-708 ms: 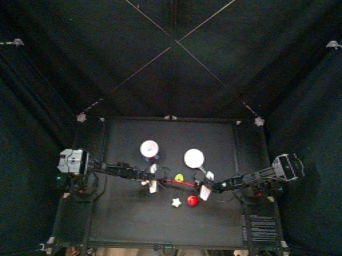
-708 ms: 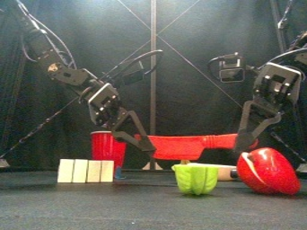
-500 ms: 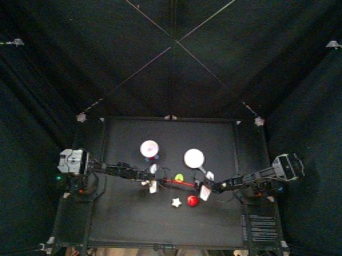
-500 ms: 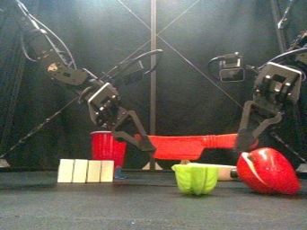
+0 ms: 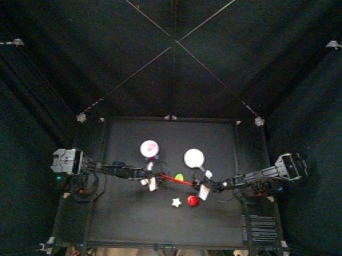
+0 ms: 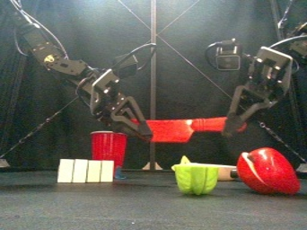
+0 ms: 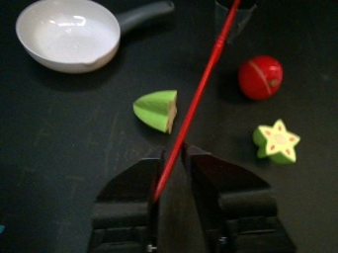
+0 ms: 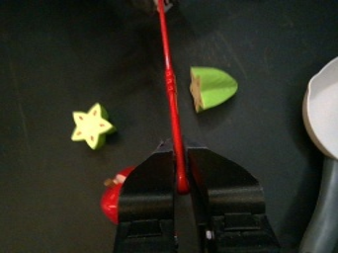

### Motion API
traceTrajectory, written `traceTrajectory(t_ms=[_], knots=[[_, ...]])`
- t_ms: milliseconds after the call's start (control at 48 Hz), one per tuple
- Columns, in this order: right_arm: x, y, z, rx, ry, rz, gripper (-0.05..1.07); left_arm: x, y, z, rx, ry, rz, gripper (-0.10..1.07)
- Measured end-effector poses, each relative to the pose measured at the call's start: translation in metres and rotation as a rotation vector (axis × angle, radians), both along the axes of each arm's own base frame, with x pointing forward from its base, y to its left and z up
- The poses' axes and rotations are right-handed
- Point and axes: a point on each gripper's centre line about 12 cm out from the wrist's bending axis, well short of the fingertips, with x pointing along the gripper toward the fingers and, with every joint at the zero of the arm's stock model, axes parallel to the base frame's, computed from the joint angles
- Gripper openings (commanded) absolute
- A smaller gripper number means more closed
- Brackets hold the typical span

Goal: Put knife in cup

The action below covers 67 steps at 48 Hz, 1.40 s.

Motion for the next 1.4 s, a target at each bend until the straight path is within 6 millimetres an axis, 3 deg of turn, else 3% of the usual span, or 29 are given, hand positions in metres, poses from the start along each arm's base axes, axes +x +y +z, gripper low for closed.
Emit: traceTrajectory(t_ms=[104, 250, 417, 812, 1062, 1396], knots=[[-0.001, 0.000, 0.005, 0.016, -0.017, -0.006, 0.35, -0.008, 0.000, 0.005, -0.003, -0.015, 0.004, 0.98], [-0.001, 0.001, 0.012, 0.046, -0.039, -0.020, 0.35, -0.026, -0.001, 0.022, -0.003, -0.057, 0.004, 0.99], [0.003, -0.001, 0.023, 0.095, -0.072, -0.062, 0.35, -0.061, -0.002, 0.036, -0.005, -0.110, 0.006, 0.99], [0.019, -0.038, 0.073, 0.113, -0.213, -0.222, 0.36, -0.116, -0.006, 0.059, -0.004, -0.296, 0.011, 0.99], [0.007, -0.059, 0.077, 0.042, -0.168, -0.446, 0.36, -0.145, -0.006, 0.067, -0.038, -0.368, 0.031, 0.99], [-0.006, -0.056, 0.105, -0.098, -0.025, -0.597, 0.36, -0.167, -0.004, 0.069, -0.070, -0.421, 0.058, 0.99]])
